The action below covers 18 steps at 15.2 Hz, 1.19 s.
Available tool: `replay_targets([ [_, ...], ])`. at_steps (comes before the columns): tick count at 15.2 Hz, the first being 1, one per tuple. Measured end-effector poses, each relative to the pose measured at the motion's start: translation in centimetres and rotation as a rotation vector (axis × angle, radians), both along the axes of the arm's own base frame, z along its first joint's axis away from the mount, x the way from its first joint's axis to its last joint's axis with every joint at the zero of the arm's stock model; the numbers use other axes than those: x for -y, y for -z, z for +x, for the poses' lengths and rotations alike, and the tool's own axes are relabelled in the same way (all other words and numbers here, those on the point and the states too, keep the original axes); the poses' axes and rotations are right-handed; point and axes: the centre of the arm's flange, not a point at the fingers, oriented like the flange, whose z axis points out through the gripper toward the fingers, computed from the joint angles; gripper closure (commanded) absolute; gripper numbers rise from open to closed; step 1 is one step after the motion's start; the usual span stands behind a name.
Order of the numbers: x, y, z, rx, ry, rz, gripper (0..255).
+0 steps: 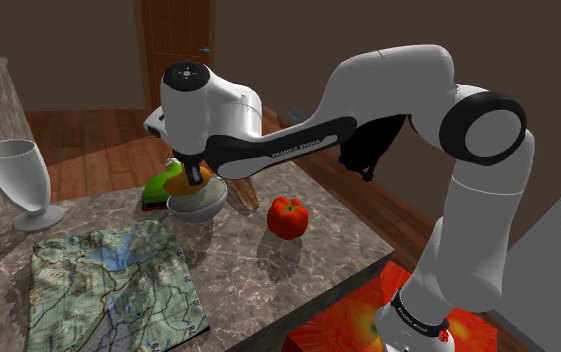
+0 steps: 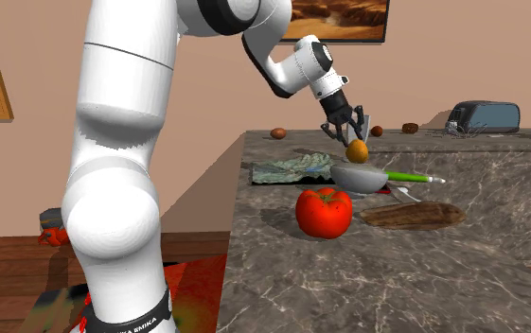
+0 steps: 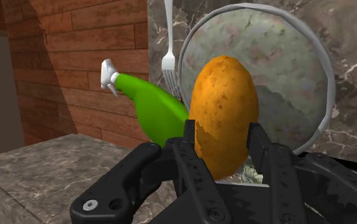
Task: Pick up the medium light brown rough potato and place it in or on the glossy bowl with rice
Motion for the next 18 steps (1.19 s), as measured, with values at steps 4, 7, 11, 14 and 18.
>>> replay_targets([
  [4, 0.0, 1.2, 0.0, 0.015, -0.003, 0.006, 255],
  [7, 0.1, 2.6, 0.0, 0.015, -0.002, 0.006, 255],
  [11, -0.2, 3.2, 0.1, 0.012, -0.001, 0.004, 255],
  [14, 0.0, 3.7, -0.1, 0.0, 0.0, 0.001, 0],
  [18, 0.2, 4.5, -0.3, -0.012, 0.001, -0.003, 0],
])
